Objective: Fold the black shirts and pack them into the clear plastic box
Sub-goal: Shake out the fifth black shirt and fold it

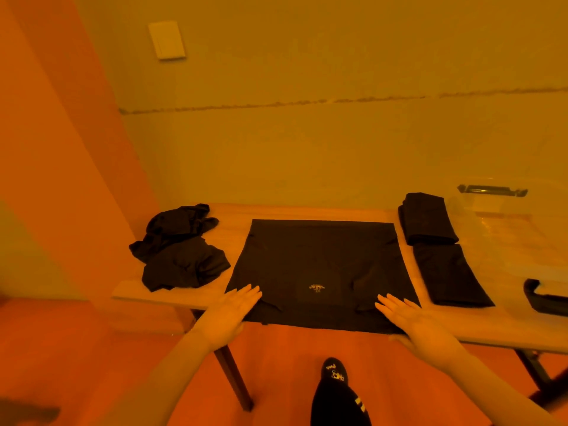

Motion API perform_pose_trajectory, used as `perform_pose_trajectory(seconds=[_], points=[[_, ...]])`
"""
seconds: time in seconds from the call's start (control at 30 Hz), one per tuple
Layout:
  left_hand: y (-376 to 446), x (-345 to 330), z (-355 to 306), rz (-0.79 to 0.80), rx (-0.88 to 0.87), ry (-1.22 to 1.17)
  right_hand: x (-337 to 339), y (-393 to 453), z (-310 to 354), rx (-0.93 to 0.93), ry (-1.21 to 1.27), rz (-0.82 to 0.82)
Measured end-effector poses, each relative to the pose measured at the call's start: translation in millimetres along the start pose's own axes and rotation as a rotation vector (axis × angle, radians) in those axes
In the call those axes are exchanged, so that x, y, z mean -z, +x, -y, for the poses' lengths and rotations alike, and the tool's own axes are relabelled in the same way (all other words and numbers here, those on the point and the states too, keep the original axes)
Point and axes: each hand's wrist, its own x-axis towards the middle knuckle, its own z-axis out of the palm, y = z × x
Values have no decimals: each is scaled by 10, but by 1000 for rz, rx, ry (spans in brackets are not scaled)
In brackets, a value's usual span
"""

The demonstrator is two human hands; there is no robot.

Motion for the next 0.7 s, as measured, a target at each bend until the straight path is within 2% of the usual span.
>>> perform_pose_trajectory(seconds=[0.13, 0.2, 0.33, 0.47, 0.57, 0.7], points=[[-43, -145, 63, 88, 48, 105, -29, 15, -39, -17, -62, 77], [-42, -154, 74, 15, 49, -61, -36, 20, -129, 16, 3, 139], [33, 19, 176, 49, 45, -278, 173, 60, -252, -65, 437, 219], [188, 466, 272, 247, 146, -544, 564, 222, -306, -202, 572, 210], [350, 715, 346, 325, 184, -614, 847, 388, -380, -218, 683, 269], [634, 893, 507, 337, 327, -866, 1096, 695, -522, -356, 793, 314]])
